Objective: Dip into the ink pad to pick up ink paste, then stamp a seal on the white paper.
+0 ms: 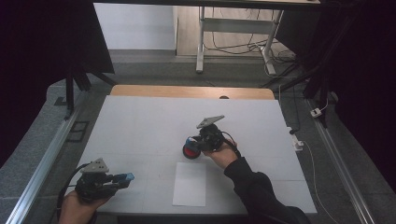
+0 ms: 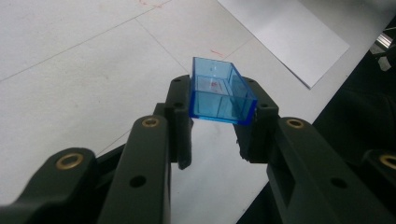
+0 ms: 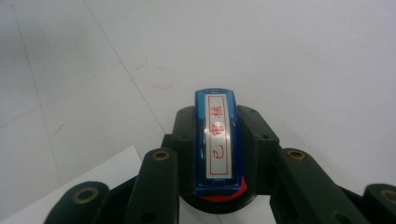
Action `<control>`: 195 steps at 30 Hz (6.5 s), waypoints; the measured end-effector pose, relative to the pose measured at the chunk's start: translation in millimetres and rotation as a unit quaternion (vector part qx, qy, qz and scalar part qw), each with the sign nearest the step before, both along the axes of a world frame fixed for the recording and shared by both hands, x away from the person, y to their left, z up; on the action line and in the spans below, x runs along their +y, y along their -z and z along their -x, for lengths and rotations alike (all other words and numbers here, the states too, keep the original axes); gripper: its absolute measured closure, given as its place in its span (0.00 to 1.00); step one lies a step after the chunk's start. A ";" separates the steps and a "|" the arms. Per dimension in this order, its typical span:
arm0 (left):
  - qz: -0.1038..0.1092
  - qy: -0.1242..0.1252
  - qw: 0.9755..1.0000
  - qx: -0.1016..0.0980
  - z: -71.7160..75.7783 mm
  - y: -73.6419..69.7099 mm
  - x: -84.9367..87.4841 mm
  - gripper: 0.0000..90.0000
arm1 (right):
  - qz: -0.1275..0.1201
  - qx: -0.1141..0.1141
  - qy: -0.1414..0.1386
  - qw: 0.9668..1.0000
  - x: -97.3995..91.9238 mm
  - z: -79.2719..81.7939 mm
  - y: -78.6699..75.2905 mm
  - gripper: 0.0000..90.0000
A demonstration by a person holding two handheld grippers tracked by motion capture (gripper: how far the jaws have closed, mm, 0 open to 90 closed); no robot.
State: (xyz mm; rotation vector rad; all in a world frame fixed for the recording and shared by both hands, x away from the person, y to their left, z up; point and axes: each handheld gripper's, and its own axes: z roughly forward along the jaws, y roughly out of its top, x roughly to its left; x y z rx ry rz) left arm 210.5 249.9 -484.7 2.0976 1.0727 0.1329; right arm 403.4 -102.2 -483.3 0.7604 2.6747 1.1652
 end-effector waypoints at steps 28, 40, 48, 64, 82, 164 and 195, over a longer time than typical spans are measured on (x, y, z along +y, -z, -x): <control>0.004 0.003 1.000 0.003 1.0 -0.8 -0.8 0.76 | -0.035 -0.015 -0.042 0.998 -16.6 27.7 -34.3 0.78; 0.005 0.006 1.000 -0.001 2.0 -1.2 -1.2 0.76 | -0.038 -0.010 -0.052 0.998 -17.8 37.8 -38.0 0.78; 0.006 0.007 1.000 -0.002 2.3 -1.3 -1.1 0.76 | -0.038 -0.011 -0.064 0.997 -17.8 48.7 -41.7 0.78; 0.008 0.007 1.000 -0.003 2.2 -1.4 -0.7 0.76 | -0.038 -0.013 -0.083 0.996 -20.4 68.3 -42.3 0.78; 0.008 0.008 1.000 -0.003 2.3 -1.5 -0.4 0.76 | -0.015 -0.017 -0.090 0.996 -22.3 84.3 -33.2 0.78; 0.008 0.009 1.000 -0.001 1.9 -1.1 -0.9 0.76 | 0.030 -0.014 -0.113 0.993 -8.9 92.7 18.1 0.79; 0.009 0.010 1.000 -0.002 2.0 -1.2 -0.6 0.76 | 0.040 -0.025 -0.112 0.993 -6.8 96.3 13.5 0.78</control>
